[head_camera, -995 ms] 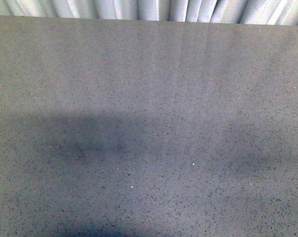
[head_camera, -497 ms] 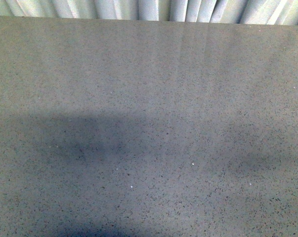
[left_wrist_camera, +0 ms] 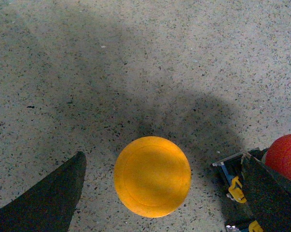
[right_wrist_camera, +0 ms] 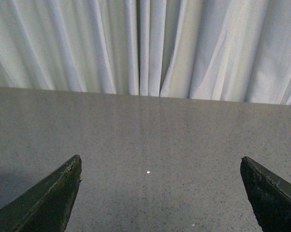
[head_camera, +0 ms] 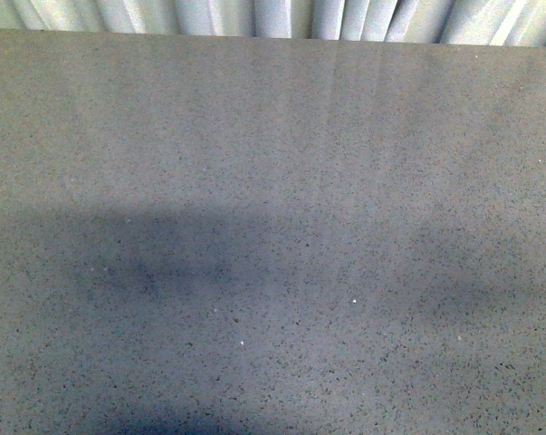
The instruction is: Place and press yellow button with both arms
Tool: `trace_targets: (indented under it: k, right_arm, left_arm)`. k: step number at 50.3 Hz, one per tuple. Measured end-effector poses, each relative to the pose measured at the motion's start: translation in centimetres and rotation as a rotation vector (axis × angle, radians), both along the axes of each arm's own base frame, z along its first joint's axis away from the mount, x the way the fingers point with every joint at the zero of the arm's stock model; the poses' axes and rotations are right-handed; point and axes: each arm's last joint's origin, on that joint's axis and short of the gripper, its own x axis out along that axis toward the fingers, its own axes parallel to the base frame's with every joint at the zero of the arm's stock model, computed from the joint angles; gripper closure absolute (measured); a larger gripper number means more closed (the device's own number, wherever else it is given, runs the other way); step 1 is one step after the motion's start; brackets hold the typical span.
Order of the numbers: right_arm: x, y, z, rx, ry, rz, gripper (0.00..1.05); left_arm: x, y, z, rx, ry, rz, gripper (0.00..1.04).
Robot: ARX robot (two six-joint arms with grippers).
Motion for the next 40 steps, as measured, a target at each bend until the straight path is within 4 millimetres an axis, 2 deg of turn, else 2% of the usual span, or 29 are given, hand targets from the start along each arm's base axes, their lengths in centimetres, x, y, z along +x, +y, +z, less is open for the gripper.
trace_targets:
  k: [16,40]
  right_arm:
    - [0.0,0.0,0.0,0.000,0.000,0.000,0.09]
    - [0.0,0.0,0.0,0.000,0.000,0.000,0.09]
  left_arm:
    - [1.2,-0.1,0.1,0.009,-0.009,0.001,0.09]
    - [1.3,-0.1,-0.2,0.007,0.000,0.014,0.09]
